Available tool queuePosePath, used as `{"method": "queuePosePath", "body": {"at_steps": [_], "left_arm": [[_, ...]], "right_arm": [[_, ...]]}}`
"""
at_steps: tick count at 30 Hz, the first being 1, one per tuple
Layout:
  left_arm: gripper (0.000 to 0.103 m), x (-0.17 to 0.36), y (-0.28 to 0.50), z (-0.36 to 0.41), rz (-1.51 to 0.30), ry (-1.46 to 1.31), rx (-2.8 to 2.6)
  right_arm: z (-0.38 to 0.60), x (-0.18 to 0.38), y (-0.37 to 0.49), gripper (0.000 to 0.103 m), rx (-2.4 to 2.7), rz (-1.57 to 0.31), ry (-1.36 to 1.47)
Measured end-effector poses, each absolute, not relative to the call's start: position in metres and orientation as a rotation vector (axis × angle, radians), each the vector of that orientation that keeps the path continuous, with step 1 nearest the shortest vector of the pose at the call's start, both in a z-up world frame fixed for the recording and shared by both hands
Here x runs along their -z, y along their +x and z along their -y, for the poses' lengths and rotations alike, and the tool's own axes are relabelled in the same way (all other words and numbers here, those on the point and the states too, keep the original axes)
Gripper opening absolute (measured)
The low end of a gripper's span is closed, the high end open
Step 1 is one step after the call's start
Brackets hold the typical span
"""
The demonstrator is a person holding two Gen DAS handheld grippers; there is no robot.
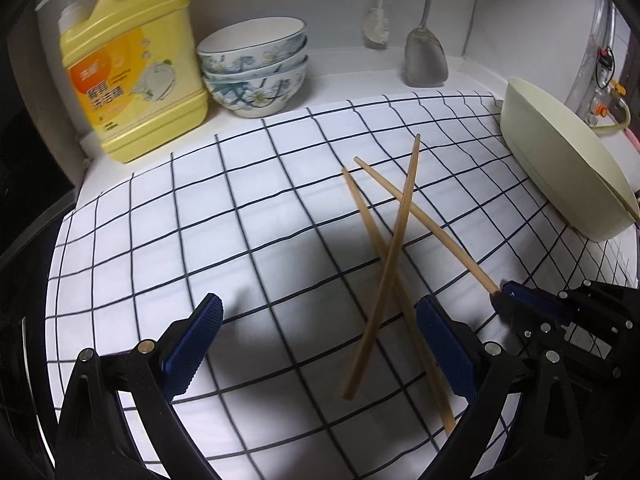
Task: Organize utensils
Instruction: 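Lower the right tool onto a wooden chopstick and close it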
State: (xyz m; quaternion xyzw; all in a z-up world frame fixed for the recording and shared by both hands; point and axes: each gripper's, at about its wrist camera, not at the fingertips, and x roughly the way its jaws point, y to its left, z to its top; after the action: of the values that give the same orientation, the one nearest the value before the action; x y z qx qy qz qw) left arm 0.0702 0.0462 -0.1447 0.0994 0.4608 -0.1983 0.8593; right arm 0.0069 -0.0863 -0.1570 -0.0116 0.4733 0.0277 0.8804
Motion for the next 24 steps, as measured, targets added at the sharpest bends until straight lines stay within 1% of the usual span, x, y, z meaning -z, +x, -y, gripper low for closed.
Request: {"method": "queuePosePath", "body": {"at_steps": [13, 16, 17, 18, 19, 20, 23, 24], "left_arm": [[0.096, 0.156, 0.082, -0.021, -0.986, 0.228, 0.406], [0.095, 0.162, 0.088, -0.013, -1.012, 0.23, 0.417], [0.094, 0.164, 0.089, -0.011, -1.02, 0.235, 0.415], [0.092, 0.167, 0.09, -0.009, -1.031, 0.237, 0.416], [0.09, 0.167, 0.09, -0.008, -1.029, 0.237, 0.416], [0.086, 0.167, 0.089, -0.008, -1.022, 0.234, 0.423], [0.081, 0.166, 0.084, -0.006, -1.002, 0.237, 0.434], [0.077, 0.166, 0.081, -0.006, -0.993, 0.239, 0.438]], "right_arm": [[0.11, 0.157, 0.002, 0.009, -0.003, -1.002, -0.009], [0.11, 0.156, 0.003, 0.014, -0.002, -1.004, -0.02], [0.109, 0.157, 0.004, 0.019, -0.001, -1.004, -0.023], [0.109, 0.157, 0.005, 0.026, -0.001, -1.003, -0.027], [0.11, 0.157, 0.005, 0.029, 0.001, -1.002, -0.03], [0.11, 0.157, 0.006, 0.033, 0.002, -1.001, -0.03], [0.114, 0.158, 0.008, 0.038, -0.003, -0.998, -0.023], [0.116, 0.158, 0.01, 0.039, -0.01, -0.997, -0.019]]}}
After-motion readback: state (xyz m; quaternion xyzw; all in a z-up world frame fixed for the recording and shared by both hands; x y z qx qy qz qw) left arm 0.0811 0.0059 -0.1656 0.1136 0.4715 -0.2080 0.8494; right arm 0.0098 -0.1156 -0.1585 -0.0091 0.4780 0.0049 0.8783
